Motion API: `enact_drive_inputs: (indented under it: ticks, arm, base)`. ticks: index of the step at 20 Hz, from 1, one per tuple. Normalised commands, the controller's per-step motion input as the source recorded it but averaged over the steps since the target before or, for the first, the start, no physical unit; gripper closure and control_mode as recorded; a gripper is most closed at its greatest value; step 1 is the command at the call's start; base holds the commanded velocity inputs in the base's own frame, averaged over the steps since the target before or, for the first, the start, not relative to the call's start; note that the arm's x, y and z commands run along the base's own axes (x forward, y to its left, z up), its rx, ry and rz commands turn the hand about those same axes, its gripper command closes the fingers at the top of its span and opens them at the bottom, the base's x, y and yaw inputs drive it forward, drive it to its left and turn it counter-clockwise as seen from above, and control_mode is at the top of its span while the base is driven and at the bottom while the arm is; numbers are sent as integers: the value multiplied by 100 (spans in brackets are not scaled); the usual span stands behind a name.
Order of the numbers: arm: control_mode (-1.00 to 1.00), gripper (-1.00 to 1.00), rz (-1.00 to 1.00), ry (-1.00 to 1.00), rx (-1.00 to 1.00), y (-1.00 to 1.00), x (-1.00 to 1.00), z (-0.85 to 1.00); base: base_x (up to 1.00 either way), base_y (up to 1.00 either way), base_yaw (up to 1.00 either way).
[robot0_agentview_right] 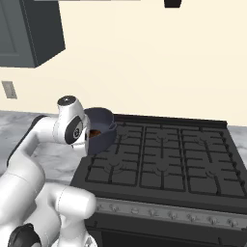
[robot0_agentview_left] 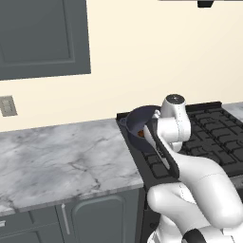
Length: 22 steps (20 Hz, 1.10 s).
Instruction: Turn on the sink faucet. Then move the sweet potato from the counter to the sink. Turn off the sink. Move the vegetable from the sink to the pot next to the stove. Finally move the pot to the rear left burner.
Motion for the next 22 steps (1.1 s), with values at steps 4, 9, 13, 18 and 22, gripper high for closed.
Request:
enact_drive_inputs:
  ticks: [4,9,13,18,22]
  arm:
    - [-100,100,-12,17,10,-35,80,3]
    - [-100,100,-9,13,7,-18,81,4]
    - [-100,100,-4,4,5,-9,70,2]
    - [-100,100,-1,-1,1,-8,54,-14]
    - [-100,100,-3,-1,0,-17,48,-18]
  base:
    - [0,0,0]
    - [0,0,0]
    - [0,0,0]
    - [0,0,0]
    - [0,0,0]
